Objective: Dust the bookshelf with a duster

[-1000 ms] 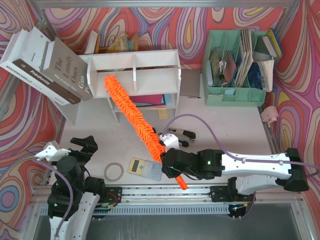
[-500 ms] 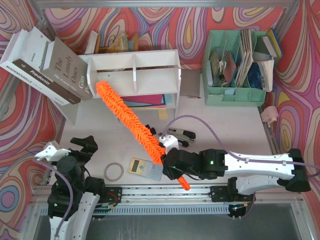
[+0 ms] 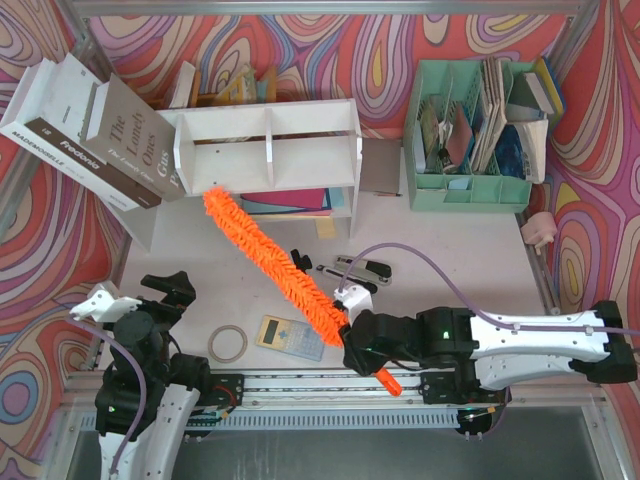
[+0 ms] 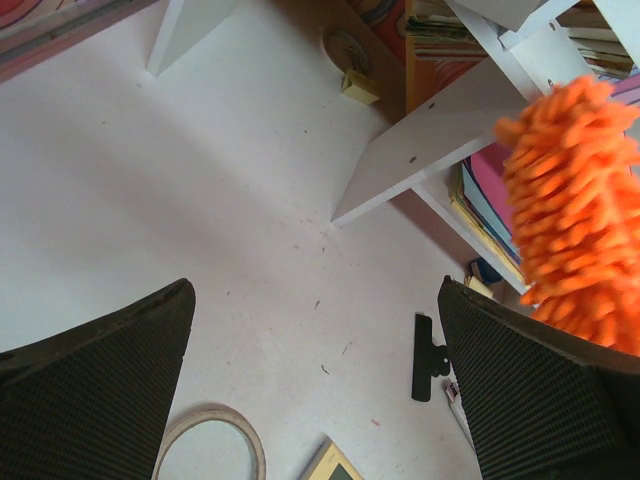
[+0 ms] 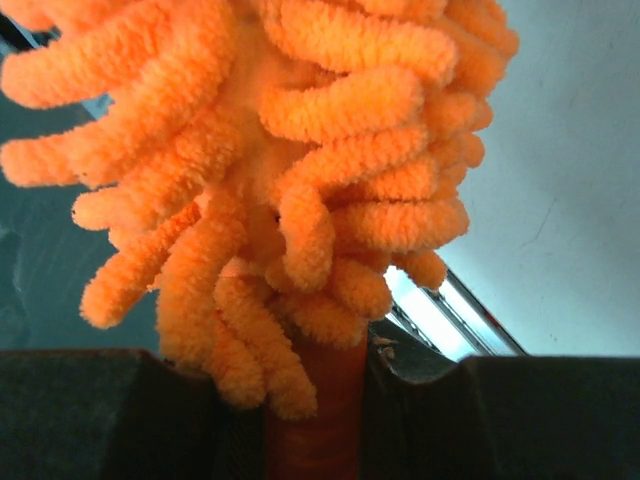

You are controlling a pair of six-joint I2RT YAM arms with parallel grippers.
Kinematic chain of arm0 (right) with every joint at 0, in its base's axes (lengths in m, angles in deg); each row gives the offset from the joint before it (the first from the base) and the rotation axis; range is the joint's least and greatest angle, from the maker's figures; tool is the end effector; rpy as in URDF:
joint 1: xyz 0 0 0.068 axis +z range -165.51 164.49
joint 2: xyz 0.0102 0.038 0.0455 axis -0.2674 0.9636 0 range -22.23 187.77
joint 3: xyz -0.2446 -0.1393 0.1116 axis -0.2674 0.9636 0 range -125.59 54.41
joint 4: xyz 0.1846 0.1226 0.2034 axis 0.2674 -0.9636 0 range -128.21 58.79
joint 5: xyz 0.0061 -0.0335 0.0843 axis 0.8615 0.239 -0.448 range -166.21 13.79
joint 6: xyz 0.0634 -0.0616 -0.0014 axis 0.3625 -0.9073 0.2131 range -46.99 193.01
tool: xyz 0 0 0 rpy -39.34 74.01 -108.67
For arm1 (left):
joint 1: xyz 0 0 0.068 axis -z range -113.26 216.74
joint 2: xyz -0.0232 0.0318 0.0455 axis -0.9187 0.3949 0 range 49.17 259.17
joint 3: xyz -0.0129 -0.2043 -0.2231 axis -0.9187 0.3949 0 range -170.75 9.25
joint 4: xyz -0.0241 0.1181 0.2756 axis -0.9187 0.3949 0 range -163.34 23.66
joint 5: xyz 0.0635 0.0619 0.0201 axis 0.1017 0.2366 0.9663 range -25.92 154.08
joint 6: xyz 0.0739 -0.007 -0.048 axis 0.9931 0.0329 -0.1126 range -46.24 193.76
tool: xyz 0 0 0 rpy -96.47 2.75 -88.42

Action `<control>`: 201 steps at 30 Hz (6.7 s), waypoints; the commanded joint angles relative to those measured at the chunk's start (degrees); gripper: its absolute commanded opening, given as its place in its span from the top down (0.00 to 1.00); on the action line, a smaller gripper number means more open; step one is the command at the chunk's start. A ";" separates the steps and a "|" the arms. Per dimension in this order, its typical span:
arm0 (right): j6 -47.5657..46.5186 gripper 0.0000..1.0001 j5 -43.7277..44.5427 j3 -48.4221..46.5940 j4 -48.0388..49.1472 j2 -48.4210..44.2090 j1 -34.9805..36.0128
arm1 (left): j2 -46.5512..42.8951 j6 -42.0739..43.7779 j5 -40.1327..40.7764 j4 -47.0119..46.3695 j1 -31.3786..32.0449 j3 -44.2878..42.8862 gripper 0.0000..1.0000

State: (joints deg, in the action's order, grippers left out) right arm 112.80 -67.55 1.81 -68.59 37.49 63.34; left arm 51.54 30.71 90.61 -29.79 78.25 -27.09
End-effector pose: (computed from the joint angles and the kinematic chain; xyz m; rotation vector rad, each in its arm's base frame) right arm 0.0641 0.2639 0.2858 -0.7594 2.3782 0.8035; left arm 0.0774 0.0200 0.3116 -0.7862 1.5407 -0.3017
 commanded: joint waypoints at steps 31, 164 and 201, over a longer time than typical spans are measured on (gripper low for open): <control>9.21 1.00 16.03 3.74 2.21 1.14 1.88 | 0.10 0.72 -0.68 -1.02 -0.43 0.74 0.02; 22.52 1.00 21.95 -2.98 -7.08 4.28 -3.78 | -0.35 0.75 -1.12 -1.10 -0.43 0.83 0.02; 6.43 1.00 9.93 -5.66 9.25 21.03 -3.95 | 0.22 0.82 -0.95 -1.27 -0.43 0.99 0.02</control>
State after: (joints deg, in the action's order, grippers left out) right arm 121.37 -57.47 -3.72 -63.43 57.82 59.47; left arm 51.48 30.73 89.99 -29.81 78.25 -27.03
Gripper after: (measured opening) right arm 0.337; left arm 0.985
